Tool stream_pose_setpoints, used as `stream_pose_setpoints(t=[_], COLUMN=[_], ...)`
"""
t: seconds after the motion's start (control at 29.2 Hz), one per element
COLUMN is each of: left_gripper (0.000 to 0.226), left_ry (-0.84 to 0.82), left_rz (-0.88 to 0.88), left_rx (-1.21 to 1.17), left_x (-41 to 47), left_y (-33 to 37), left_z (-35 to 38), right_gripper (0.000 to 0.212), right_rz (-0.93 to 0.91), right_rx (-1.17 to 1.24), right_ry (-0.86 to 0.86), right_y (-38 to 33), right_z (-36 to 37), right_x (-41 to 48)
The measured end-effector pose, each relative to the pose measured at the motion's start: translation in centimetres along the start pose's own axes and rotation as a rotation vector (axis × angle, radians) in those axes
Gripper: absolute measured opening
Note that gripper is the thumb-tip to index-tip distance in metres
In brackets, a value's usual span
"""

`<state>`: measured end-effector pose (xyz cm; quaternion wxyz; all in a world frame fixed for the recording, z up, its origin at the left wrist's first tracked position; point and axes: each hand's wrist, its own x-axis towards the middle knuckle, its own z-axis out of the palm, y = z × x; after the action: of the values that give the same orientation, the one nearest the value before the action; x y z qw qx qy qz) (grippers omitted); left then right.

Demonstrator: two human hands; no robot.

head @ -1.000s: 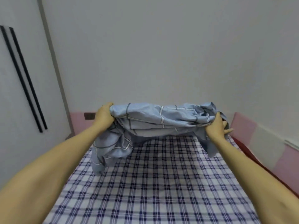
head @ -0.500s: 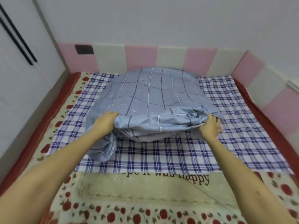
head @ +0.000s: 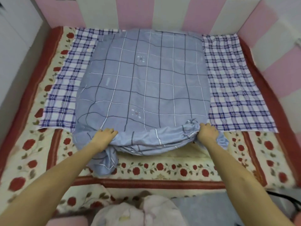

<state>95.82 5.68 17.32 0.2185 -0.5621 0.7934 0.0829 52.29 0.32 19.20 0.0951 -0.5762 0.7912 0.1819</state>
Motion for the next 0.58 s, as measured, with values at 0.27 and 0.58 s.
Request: stream_pose_setpoints(t=[0.27, 0.58], left_gripper=[0.034, 0.017], left_ry=[-0.059, -0.097], left_rz=[-0.015, -0.008], left_rx=[0.001, -0.028], left_x=[-4.6, -9.5], left_y=[2.5, 2.6], left_z=[4.4, 6.4], right_gripper=[0.061, 0.075], right_rz=[-0.015, -0.008], right_rx=[-0.007, -0.106], right_ry=[-0.14, -0.158], right_y=[2.5, 3.4], right_z=[6.6, 8.8], right_x=[-6.6, -11.2])
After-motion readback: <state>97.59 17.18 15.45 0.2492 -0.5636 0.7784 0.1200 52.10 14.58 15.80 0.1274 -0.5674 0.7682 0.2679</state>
